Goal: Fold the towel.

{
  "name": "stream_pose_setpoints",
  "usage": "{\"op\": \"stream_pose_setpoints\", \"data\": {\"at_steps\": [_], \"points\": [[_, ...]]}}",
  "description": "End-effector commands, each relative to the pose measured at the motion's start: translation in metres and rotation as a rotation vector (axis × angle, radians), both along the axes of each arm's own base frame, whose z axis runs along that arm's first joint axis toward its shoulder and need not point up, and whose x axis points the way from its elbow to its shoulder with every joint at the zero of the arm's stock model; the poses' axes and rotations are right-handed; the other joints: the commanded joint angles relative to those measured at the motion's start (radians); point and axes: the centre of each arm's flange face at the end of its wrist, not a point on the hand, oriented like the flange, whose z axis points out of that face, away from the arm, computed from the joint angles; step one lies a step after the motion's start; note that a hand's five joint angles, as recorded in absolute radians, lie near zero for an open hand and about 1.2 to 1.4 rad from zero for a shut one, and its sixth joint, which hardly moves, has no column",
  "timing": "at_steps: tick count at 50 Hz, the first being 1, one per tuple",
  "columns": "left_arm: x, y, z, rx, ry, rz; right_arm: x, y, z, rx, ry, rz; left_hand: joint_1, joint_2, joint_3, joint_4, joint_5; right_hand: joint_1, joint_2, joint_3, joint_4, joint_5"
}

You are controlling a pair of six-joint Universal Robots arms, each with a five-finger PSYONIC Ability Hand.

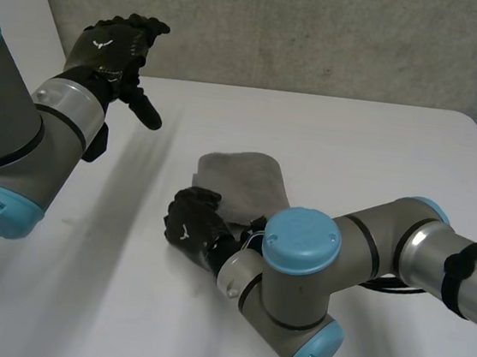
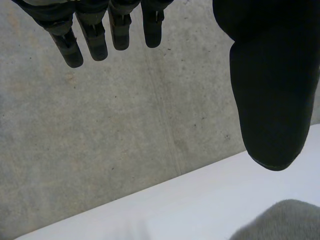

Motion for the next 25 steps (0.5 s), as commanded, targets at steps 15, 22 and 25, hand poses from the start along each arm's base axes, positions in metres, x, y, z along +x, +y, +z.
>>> {"op": "stream_pose_setpoints", "data": {"at_steps": [15,22,25], "points": [[-0.044,-0.012,-0.080,0.181,0.010,-0.082,-0.088,-0.108,0.084,0.722,-0.715,-0.545,-0.005,0.010,0.008,0.009,-0.032,-0.804,-0.793,-0.814,-0.811,-0.797],[-0.066,-0.015,-0.133,0.269,-0.030,-0.120,-0.082,-0.125,0.039,0.806,-0.604,-0.684,-0.005,0.010,0.008,0.009,-0.032,-0.804,-0.793,-0.814,-0.811,-0.797],[-0.070,-0.017,-0.152,0.295,-0.054,-0.124,-0.079,-0.128,0.023,0.834,-0.569,-0.705,-0.005,0.010,0.008,0.009,-0.032,-0.804,-0.793,-0.814,-0.811,-0.797]]}}
